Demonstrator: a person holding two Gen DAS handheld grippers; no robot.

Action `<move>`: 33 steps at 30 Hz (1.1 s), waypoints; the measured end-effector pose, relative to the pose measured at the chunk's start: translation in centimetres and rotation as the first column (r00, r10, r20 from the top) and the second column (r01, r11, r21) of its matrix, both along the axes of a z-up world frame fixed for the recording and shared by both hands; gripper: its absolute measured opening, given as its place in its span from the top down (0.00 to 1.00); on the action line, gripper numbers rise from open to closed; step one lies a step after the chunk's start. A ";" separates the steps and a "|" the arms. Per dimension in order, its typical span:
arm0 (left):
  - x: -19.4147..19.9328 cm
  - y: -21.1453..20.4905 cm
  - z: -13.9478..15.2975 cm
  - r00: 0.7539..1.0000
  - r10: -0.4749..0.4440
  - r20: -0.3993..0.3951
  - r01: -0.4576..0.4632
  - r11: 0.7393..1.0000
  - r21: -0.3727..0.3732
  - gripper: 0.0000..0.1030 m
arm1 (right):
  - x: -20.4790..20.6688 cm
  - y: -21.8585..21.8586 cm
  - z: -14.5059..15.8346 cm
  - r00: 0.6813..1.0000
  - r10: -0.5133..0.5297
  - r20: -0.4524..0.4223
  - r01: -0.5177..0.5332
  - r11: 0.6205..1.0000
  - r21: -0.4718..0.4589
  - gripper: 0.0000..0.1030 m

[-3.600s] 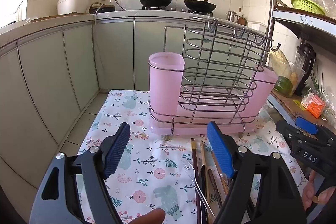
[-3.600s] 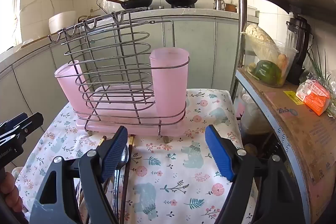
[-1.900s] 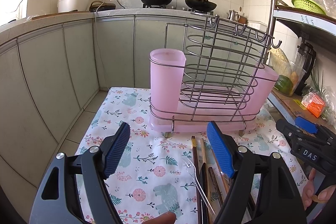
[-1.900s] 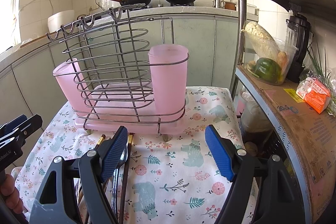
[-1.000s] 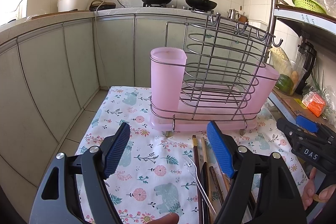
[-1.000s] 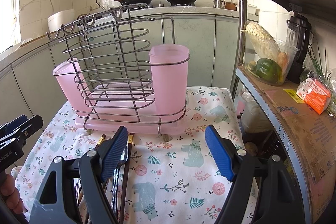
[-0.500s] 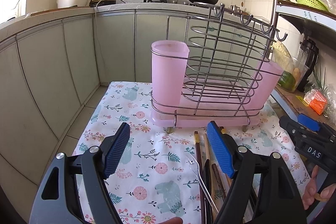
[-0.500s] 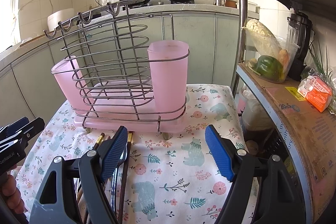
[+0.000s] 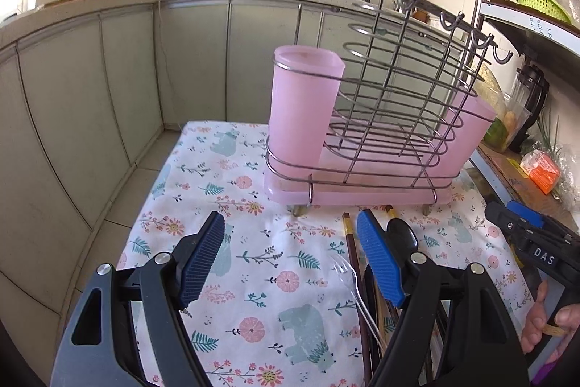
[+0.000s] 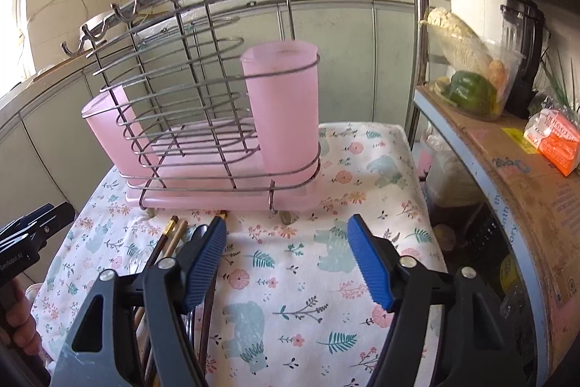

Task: Organize utensils
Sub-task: 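Grasp the black spoon with the right gripper while the left gripper grasps the clear fork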

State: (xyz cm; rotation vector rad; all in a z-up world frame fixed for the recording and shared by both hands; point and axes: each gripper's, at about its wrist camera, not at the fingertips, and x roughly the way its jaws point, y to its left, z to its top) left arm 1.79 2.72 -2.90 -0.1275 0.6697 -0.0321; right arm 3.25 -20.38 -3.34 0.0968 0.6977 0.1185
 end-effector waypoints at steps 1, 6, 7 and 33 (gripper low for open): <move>0.2 0.2 -0.2 1.000 -0.012 -0.018 0.012 1.000 -0.014 0.34 | 0.1 -0.2 -0.2 1.000 0.008 -0.016 -0.008 1.000 0.013 0.39; 1.4 1.2 -1.8 0.986 -0.078 -0.144 0.061 0.991 -0.119 0.55 | 0.7 -0.8 -1.5 0.994 0.054 -0.093 -0.045 0.995 0.091 0.54; 1.6 1.3 -2.2 0.980 -0.094 -0.173 0.069 0.987 -0.148 0.58 | 0.8 -0.8 -1.8 0.993 0.062 -0.101 -0.052 0.994 0.099 0.56; 7.1 -1.1 -7.9 0.851 -0.267 -0.452 0.013 0.872 -0.490 0.90 | 3.8 0.3 -4.4 0.947 0.225 -0.228 -0.163 0.951 0.262 0.63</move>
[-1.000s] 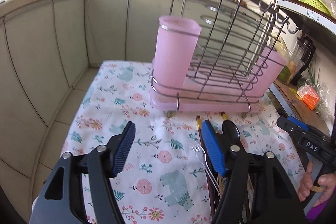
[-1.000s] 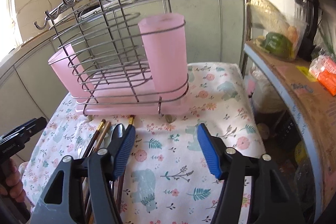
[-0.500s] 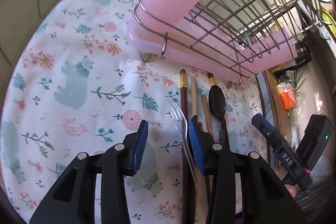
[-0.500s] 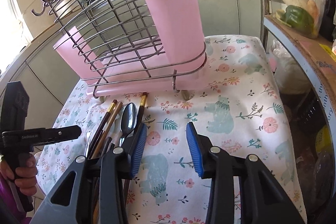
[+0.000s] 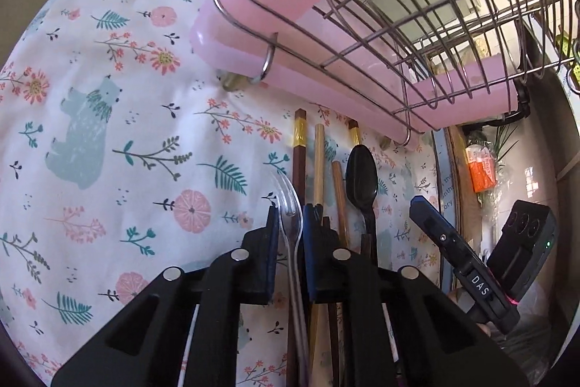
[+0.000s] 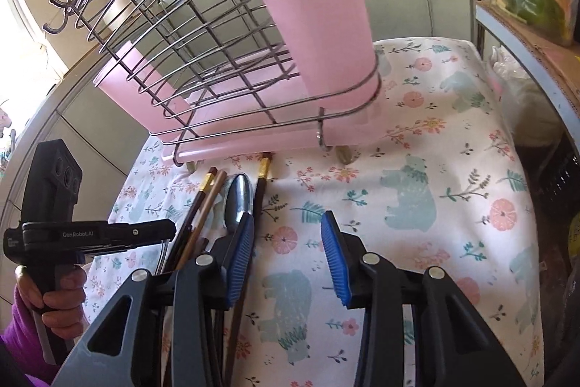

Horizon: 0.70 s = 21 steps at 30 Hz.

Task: Organize utensils
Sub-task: 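Grasp the black spoon with the right gripper while the left gripper grasps the clear fork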

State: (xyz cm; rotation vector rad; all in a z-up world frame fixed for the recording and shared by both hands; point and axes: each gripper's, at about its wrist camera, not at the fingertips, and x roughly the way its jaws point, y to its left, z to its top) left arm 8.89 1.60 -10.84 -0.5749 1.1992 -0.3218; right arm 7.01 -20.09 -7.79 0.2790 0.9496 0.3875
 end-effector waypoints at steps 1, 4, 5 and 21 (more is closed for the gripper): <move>-0.1 0.3 0.2 1.000 0.003 0.008 -0.003 1.000 -0.007 0.90 | 0.2 0.3 0.1 1.000 0.009 -0.002 -0.009 1.000 0.005 0.63; -0.4 0.9 1.0 0.999 0.010 0.041 -0.009 1.000 -0.020 0.91 | 1.1 1.6 0.1 0.999 0.045 -0.005 -0.045 0.999 -0.004 0.65; -0.5 1.1 1.3 0.999 0.009 0.053 -0.008 1.000 -0.020 0.98 | 1.4 2.1 0.0 0.998 0.056 -0.008 -0.056 0.998 -0.013 0.66; -2.3 4.6 4.4 0.987 0.013 0.159 -0.009 1.000 -0.026 0.98 | 2.2 4.4 -0.3 0.995 0.104 0.007 -0.103 0.992 -0.077 0.99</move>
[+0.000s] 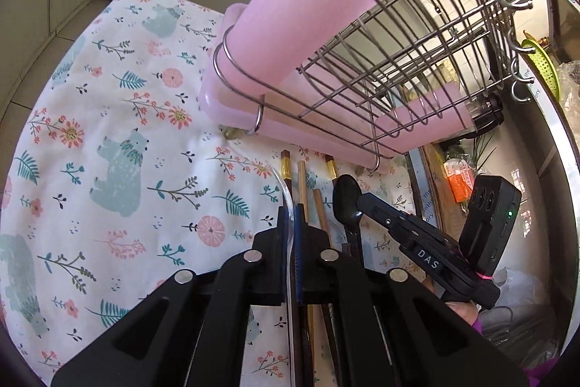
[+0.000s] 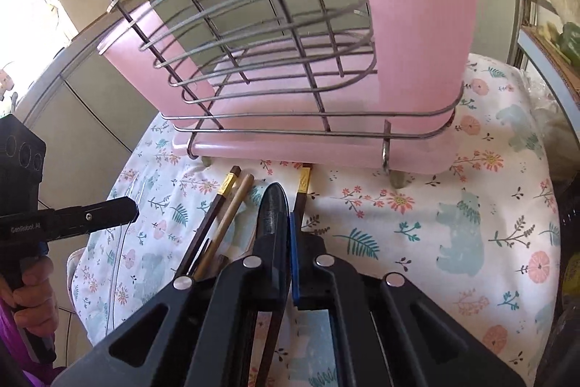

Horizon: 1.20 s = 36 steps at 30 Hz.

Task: Organize utensils
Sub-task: 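Grasp the black spoon with the right gripper while the left gripper grasps the clear fork, then lift the spoon with the right gripper while the left gripper lifts the fork over the pink cup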

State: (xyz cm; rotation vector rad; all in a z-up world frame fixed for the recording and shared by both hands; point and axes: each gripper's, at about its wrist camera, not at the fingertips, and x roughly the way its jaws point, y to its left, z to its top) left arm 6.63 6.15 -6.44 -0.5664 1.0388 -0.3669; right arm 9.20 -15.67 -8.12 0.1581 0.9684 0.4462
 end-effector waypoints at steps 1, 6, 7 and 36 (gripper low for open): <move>-0.2 0.2 0.2 1.000 0.001 0.006 -0.001 1.000 0.001 0.98 | -0.3 -0.1 0.3 1.000 -0.005 0.007 0.005 1.000 0.006 0.99; -0.9 0.6 1.3 0.999 0.003 0.041 -0.003 1.000 0.004 0.98 | -1.9 -1.5 1.9 0.997 -0.041 0.066 0.039 0.998 0.043 0.99; -1.1 0.4 1.5 0.999 0.003 0.051 -0.004 1.000 0.007 0.98 | -2.3 -1.9 2.4 0.995 -0.049 0.082 0.045 0.998 0.046 0.99; -4.2 -0.6 9.2 0.956 0.024 0.293 -0.053 0.995 0.090 0.98 | -7.1 -6.0 9.7 0.926 -0.161 0.341 0.116 0.982 0.151 0.99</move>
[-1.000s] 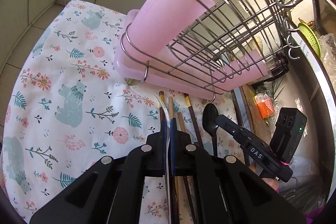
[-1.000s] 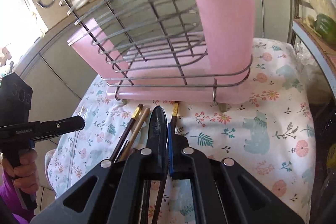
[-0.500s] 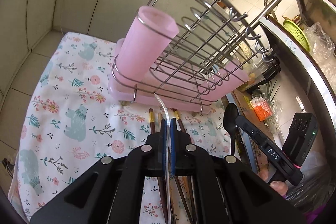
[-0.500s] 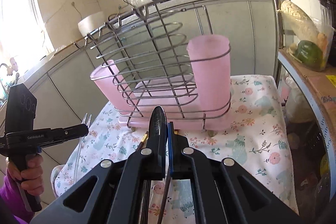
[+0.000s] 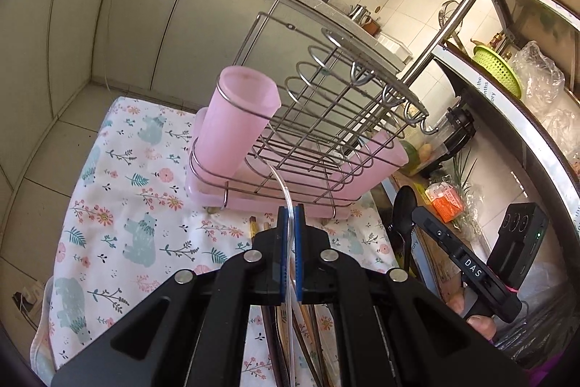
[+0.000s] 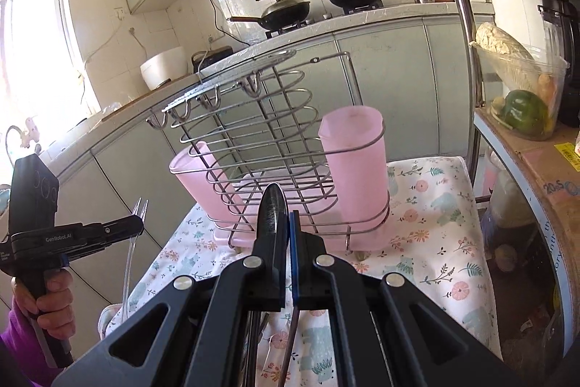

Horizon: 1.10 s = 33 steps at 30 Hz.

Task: Organize utensils
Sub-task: 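Lift the spoon with the right gripper while the left gripper lifts the fork over the pink cup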

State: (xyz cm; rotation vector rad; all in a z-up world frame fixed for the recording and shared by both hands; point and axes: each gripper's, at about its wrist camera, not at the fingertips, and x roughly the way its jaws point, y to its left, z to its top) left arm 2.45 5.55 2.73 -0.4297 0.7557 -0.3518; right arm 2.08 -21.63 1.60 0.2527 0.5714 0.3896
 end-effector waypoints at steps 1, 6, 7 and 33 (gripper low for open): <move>-0.1 0.0 0.2 1.000 0.001 0.005 -0.001 1.000 0.002 0.98 | 0.0 -0.1 0.1 1.000 -0.002 0.003 0.002 1.000 0.002 0.99; -0.3 0.2 1.0 0.999 0.008 0.031 -0.008 1.000 0.007 0.98 | -0.2 -0.6 0.8 0.999 -0.015 0.028 0.015 1.000 0.014 0.99; -0.3 0.2 1.2 0.999 0.011 0.036 -0.011 1.000 0.008 0.98 | -0.2 -0.8 1.0 0.999 -0.018 0.033 0.017 1.000 0.018 0.99; 3.6 1.7 11.0 0.926 0.127 0.354 -0.149 0.988 0.034 0.98 | 5.7 -4.6 14.1 0.851 -0.259 0.457 0.266 0.963 0.052 0.99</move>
